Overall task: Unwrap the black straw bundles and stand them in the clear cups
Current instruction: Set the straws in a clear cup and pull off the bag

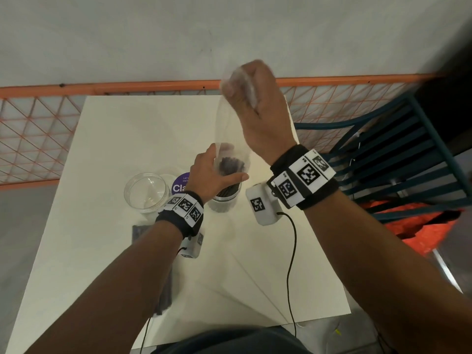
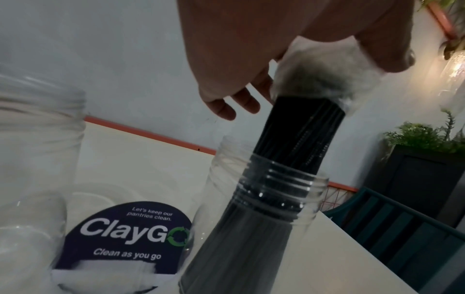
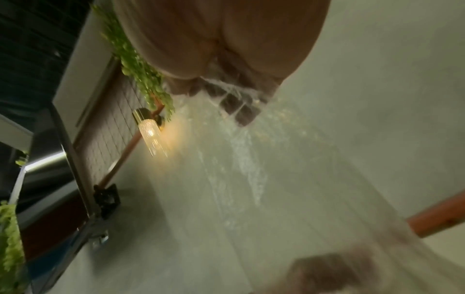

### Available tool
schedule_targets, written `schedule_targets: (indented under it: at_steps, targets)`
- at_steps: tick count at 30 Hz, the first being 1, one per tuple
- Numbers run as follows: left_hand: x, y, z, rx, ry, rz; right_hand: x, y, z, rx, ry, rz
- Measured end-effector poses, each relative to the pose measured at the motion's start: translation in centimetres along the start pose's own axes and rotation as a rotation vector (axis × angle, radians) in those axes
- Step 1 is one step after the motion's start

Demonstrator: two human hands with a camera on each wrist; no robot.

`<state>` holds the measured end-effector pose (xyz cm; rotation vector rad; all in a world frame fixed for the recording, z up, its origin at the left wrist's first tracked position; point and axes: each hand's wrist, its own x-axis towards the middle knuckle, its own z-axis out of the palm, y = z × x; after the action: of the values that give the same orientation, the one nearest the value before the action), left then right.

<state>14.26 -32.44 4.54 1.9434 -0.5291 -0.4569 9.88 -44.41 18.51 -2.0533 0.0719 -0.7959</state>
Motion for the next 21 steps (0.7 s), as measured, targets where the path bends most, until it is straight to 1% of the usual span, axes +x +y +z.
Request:
schedule_targets:
  at_steps: [2, 5, 8, 10, 13, 16, 17, 19, 21]
  targets:
    - [0.0, 0.6, -0.1, -0.07, 0.016, 0.052, 0.3, -1.1, -0.8, 0.095, 0.082, -0.028]
    - [0.1, 2.2, -0.6, -0.191, 0.074, 0.149, -1.0, -1.7, -2.2, 0.14, 0.171, -0.039]
    - [0.1, 3.8, -1.5, -0.207, 0.165, 0.264, -4.2, -1.4, -4.0, 0.091, 0.227, -0.062]
    - [-0.5, 4.7, -2.0, -0.169, 0.176, 0.324, -6.9, -0.2, -5.3, 0.019, 0.213, -0.036]
    - [-2.0, 6.4, -2.0, -0.148, 0.114, 0.412, -10.5, 1.9, -6.9, -0.029, 0.126, 0.093]
    - [-3.4, 6.9, -1.7, 0.024, 0.147, 0.579, -13.4, 2.9, -8.2, -0.105, 0.004, 0.162]
    - [-3.8, 6.8, -1.6, 0.084, 0.154, 0.614, -14.2, 3.0, -8.6, -0.1, -0.049, 0.204]
    - [-4.1, 6.4, -1.6, 0.216, 0.152, 0.683, -15.5, 2.9, -9.3, -0.006, -0.202, 0.296]
    - [-4.6, 6.3, -1.5, 0.386, 0.122, 0.772, -16.3, 2.8, -9.9, 0.066, -0.321, 0.332]
